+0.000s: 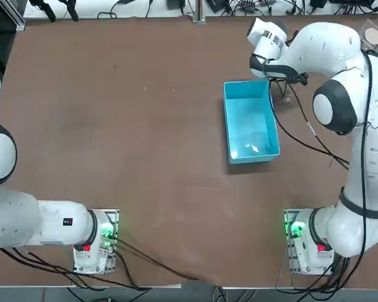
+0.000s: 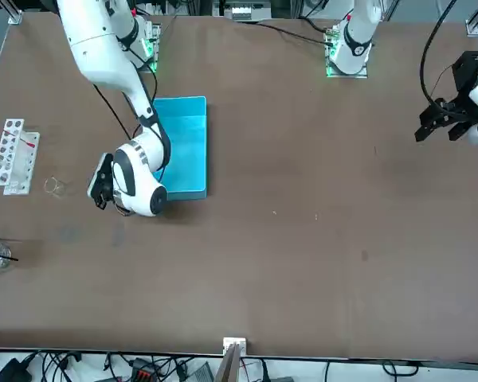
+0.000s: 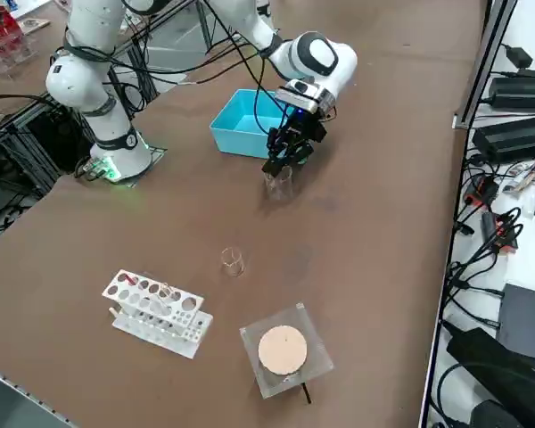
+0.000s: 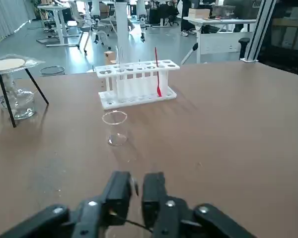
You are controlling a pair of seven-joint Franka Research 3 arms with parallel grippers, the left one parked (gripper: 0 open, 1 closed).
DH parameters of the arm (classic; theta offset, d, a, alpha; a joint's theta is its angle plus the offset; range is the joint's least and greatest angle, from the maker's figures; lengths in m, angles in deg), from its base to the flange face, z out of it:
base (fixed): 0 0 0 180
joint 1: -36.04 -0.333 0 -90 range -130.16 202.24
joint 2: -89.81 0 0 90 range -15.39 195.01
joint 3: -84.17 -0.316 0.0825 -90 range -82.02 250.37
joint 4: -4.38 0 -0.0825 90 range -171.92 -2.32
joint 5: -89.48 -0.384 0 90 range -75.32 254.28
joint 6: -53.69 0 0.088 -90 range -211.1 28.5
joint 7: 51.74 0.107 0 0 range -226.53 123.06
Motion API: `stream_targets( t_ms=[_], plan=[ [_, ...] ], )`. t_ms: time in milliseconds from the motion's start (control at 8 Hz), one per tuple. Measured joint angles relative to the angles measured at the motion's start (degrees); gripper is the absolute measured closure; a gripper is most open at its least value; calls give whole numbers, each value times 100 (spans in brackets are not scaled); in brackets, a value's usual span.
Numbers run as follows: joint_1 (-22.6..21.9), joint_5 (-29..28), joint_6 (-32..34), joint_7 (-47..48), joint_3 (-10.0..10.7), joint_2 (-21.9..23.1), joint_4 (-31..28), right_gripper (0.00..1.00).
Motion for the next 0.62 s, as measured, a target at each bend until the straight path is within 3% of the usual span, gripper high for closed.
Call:
stream_targets(
  t_ms=[500, 625],
  plan=[
    [0, -223, 130, -527, 0, 15, 356, 3],
    [0, -318, 393, -928, 0, 36, 580, 0]
  ],
)
